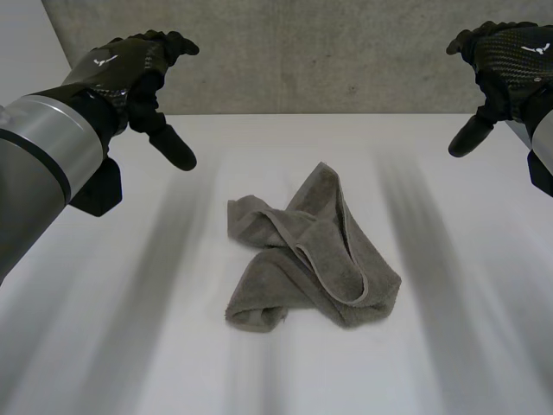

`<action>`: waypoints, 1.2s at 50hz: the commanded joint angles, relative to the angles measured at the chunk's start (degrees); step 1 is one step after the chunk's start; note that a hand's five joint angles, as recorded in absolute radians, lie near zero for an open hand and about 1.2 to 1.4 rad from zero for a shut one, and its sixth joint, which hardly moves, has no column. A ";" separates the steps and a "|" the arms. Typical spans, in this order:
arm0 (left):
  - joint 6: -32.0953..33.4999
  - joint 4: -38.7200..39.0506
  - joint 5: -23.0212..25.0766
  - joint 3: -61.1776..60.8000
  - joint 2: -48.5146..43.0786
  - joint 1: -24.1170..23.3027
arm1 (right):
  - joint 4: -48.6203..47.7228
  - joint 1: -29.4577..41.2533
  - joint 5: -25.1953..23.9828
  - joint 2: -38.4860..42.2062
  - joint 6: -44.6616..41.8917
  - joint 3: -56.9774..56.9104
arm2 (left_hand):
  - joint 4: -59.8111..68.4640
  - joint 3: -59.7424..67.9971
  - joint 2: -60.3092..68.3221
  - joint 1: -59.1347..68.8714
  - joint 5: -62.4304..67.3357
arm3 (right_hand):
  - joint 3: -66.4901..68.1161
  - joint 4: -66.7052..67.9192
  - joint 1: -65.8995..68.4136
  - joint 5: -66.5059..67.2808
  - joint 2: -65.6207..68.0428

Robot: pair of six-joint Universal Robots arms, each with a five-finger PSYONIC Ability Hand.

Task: Fold the laundry

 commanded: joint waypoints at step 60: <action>13.32 39.47 5.60 -2.27 -39.82 -5.01 | -11.89 3.16 -27.30 54.65 -50.00 -28.87 | 70.50 70.45 70.40 70.08 68.34 | 57.75 56.96 58.37 58.10 57.45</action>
